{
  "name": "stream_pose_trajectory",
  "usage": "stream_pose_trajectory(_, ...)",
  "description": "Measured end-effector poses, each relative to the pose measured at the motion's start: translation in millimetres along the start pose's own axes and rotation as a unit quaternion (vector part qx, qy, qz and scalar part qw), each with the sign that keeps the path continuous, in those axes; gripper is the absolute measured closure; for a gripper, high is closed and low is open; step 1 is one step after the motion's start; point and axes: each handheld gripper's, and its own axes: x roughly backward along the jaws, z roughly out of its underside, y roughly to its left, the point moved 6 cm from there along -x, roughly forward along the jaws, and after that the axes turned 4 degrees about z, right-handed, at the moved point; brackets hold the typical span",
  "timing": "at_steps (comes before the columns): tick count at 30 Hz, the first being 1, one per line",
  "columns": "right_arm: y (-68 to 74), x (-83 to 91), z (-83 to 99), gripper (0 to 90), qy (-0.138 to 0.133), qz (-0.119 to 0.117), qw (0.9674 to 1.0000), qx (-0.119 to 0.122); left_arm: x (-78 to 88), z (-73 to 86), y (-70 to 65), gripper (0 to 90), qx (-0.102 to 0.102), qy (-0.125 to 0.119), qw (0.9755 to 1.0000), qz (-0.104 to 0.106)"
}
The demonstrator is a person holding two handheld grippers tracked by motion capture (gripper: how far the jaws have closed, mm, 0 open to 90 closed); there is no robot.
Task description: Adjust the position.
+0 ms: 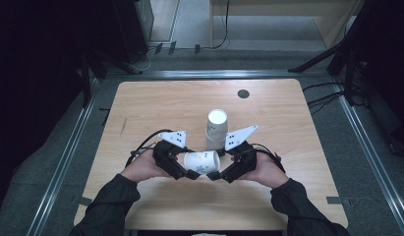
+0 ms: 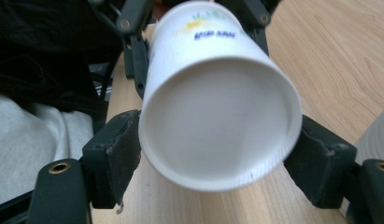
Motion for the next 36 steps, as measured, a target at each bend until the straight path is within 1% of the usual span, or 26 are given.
stream_pose_trajectory(1,0.0,0.0,0.0,23.5,0.000,0.000,1.0000,0.000,2.3,-0.5,-0.1,24.4,0.002,0.004,1.0000,0.000)
stream_pose_trajectory(2,-1.1,-0.2,0.8,23.6,0.001,0.004,1.0000,-0.001,6.0,-1.7,0.4,24.4,0.001,0.014,0.9999,-0.010)
stream_pose_trajectory(3,-1.1,-0.2,0.8,23.6,0.001,0.004,1.0000,-0.001,6.0,-1.7,0.4,24.3,0.001,0.014,0.9999,-0.010)
stream_pose_trajectory(4,-1.7,-0.1,1.3,23.6,0.003,0.009,1.0000,0.000,8.3,-1.9,1.5,24.3,-0.004,0.033,0.9993,-0.017)
stream_pose_trajectory(5,-2.8,0.1,2.2,24.3,0.001,0.013,0.9999,-0.001,13.2,-4.5,2.0,24.3,-0.008,0.053,0.9982,-0.029)
stream_pose_trajectory(6,-2.8,0.1,2.2,24.3,0.001,0.013,0.9999,-0.001,13.2,-4.5,2.0,24.3,-0.008,0.053,0.9982,-0.029)
stream_pose_trajectory(8,-3.7,-0.6,3.7,24.4,0.003,0.017,0.9998,-0.002,18.3,-8.4,1.8,24.3,-0.012,0.060,0.9975,-0.037)
stream_pose_trajectory(9,-3.9,-1.1,4.5,24.5,0.007,0.019,0.9998,-0.003,20.5,-9.7,1.9,24.3,-0.015,0.064,0.9970,-0.039)
stream_pose_trajectory(12,-4.0,-3.0,6.0,24.8,0.012,0.026,0.9996,-0.002,21.7,-10.4,3.2,24.3,-0.015,0.083,0.9955,-0.045)
stream_pose_trajectory(13,-3.9,-4.6,6.6,24.8,0.012,0.028,0.9995,0.001,20.0,-9.6,4.2,24.3,-0.015,0.100,0.9936,-0.050)
stream_pose_trajectory(14,-3.9,-4.6,6.6,24.8,0.012,0.028,0.9995,0.001,20.0,-9.6,4.2,24.3,-0.015,0.100,0.9936,-0.050)
stream_pose_trajectory(19,-3.6,-7.9,8.8,25.6,0.018,0.032,0.9993,0.001,11.3,-9.2,4.0,24.3,-0.014,0.136,0.9894,-0.049)
stream_pose_trajectory(21,-3.4,-8.8,9.6,25.6,0.020,0.035,0.9992,0.002,7.6,-9.2,4.1,24.3,-0.018,0.155,0.9866,-0.049)
stream_pose_trajectory(22,-3.7,-9.7,10.4,25.6,0.021,0.038,0.9990,0.004,3.1,-8.8,5.0,24.3,-0.014,0.172,0.9835,-0.054)
stream_pose_trajectory(23,-3.5,-10.3,11.2,25.6,0.024,0.040,0.9989,0.004,1.0,-8.9,5.2,24.3,-0.014,0.177,0.9826,-0.054)
stream_pose_trajectory(24,-3.5,-10.3,11.2,25.6,0.024,0.040,0.9989,0.004,1.0,-8.9,5.2,24.3,-0.014,0.177,0.9826,-0.054)
stream_pose_trajectory(25,-4.0,-11.0,11.7,25.6,0.025,0.044,0.9987,0.007,-0.9,-9.0,4.7,24.3,-0.014,0.183,0.9818,-0.050)
stream_pose_trajectory(26,-3.5,-11.7,12.3,25.6,0.026,0.042,0.9988,0.005,-2.9,-9.2,4.4,24.3,-0.018,0.187,0.9811,-0.048)
stream_pose_trajectory(27,-3.7,-13.2,13.2,25.6,0.028,0.046,0.9985,0.007,-5.2,-9.4,3.8,24.3,-0.018,0.189,0.9808,-0.045)
stream_pose_trajectory(30,-2.2,-16.4,14.1,25.7,0.033,0.044,0.9985,0.004,-11.1,-10.0,3.3,24.3,-0.022,0.201,0.9783,-0.044)
stream_pose_trajectory(31,-2.2,-16.4,14.1,25.7,0.033,0.044,0.9985,0.004,-12.6,-10.1,3.4,24.3,-0.024,0.207,0.9771,-0.045)
stream_pose_trajectory(32,-1.7,-19.2,14.6,26.1,0.037,0.044,0.9983,0.008,-16.0,-10.7,3.7,24.2,-0.026,0.211,0.9763,-0.042)
stream_pose_trajectory(33,-1.8,-20.8,14.5,26.5,0.036,0.044,0.9983,0.012,-17.6,-10.8,3.8,24.2,-0.025,0.212,0.9760,-0.041)
stream_pose_trajectory(34,0.0,-21.9,15.0,27.7,0.041,0.041,0.9983,0.008,-17.6,-10.8,3.8,24.2,-0.025,0.212,0.9760,-0.041)
stream_pose_trajectory(35,-0.5,-23.4,14.9,29.3,0.040,0.045,0.9981,0.016,-19.2,-10.7,4.0,24.2,-0.026,0.214,0.9757,-0.041)
stream_pose_trajectory(36,0.1,-24.3,15.0,30.7,0.042,0.044,0.9980,0.017,-20.5,-10.5,4.2,24.1,-0.027,0.217,0.9749,-0.042)
